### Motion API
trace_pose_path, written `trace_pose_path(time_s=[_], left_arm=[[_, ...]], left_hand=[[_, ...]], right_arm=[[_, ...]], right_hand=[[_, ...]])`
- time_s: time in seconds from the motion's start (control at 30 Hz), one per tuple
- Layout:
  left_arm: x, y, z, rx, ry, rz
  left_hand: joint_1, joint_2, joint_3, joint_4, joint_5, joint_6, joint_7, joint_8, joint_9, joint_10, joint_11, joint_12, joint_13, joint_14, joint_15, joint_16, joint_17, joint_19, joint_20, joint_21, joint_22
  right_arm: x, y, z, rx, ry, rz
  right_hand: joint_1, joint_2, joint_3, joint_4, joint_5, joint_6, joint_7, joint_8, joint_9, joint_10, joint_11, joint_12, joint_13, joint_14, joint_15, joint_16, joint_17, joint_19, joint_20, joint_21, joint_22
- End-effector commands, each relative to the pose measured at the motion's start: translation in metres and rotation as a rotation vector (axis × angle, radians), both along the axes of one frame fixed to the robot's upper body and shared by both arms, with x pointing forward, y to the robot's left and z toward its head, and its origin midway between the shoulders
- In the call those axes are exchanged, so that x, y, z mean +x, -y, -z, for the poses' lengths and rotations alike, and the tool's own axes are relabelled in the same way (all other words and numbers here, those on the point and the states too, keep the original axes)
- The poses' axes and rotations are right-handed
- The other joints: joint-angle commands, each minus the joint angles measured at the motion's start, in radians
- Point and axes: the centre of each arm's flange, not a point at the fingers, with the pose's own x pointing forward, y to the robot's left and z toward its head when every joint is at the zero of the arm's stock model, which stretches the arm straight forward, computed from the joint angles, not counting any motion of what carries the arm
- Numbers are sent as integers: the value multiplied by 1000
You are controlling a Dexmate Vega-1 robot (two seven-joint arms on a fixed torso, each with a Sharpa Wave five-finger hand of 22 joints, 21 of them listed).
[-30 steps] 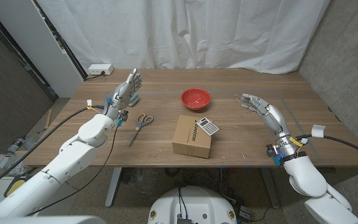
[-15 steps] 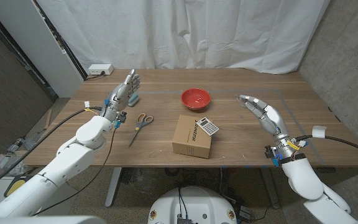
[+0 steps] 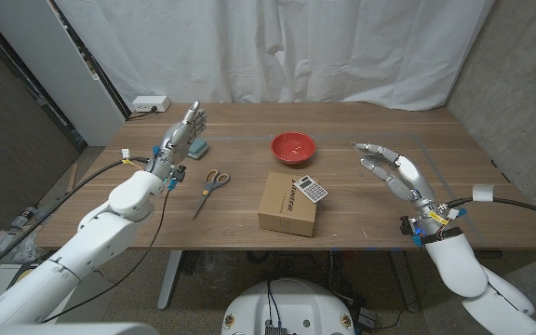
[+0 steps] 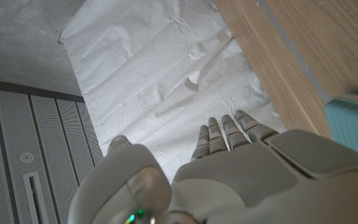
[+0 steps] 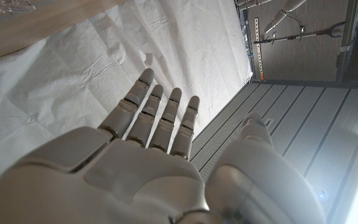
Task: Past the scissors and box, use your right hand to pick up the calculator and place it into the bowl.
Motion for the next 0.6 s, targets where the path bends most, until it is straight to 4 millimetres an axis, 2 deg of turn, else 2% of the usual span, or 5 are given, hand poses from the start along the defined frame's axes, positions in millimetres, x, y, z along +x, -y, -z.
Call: trace_pose_path(time_s=[0.03, 0.17, 0.23, 0.33, 0.6], left_arm=[[-5, 0, 1, -10, 4, -16], [-6, 1, 2, -11, 3, -17], [-8, 2, 2, -5, 1, -20], [-10, 1, 0, 3, -5, -26], [-15, 3, 2, -1, -3, -41]], left_hand=[[14, 1, -7, 4, -2, 7, 8, -1, 5, 9, -5, -3, 6, 7, -3, -2, 5, 3, 3, -1, 4], [14, 1, -8, 4, -2, 7, 8, -1, 5, 9, -5, -3, 6, 7, -2, -2, 5, 4, 3, -1, 4], [14, 1, -8, 4, -2, 7, 7, -1, 5, 8, -6, -4, 6, 8, -3, -2, 5, 4, 4, -2, 4], [15, 2, -9, 4, -2, 7, 6, -2, 5, 8, -6, -4, 6, 8, -4, -2, 5, 4, 4, -3, 5], [16, 3, -12, 4, -3, 13, 1, -1, 5, 16, -9, -3, 6, 15, -13, -1, 5, 11, -8, -2, 5]], right_arm=[[-7, 2, 2, -105, 55, 76], [-11, 3, 3, -119, 75, 96], [-11, 4, 3, -126, 80, 103], [-12, 5, 3, -141, 96, 119], [-18, 8, 8, -209, 118, 159]], right_hand=[[16, 4, 4, -5, 10, 0, -9, -4, 1, 1, -13, -6, 3, 6, -130, 0, 3, 12, -130, -1, 2], [26, 5, 8, -8, 16, 2, -22, -5, 2, 0, -18, -9, 3, 5, -133, -3, 3, 13, -130, -4, 2], [43, 2, 12, -13, 25, 16, -38, -4, 2, 4, -44, -11, 3, 9, -139, -5, 3, 14, -132, -8, 1], [60, -1, 16, -18, 33, 28, -50, -3, 1, 15, -53, -10, 2, 12, -144, -7, 3, 17, -136, -12, 1], [111, -11, 29, -30, 49, 8, -60, -17, 1, 17, -59, -18, 1, 18, -153, -10, 1, 25, -140, -18, 0]])
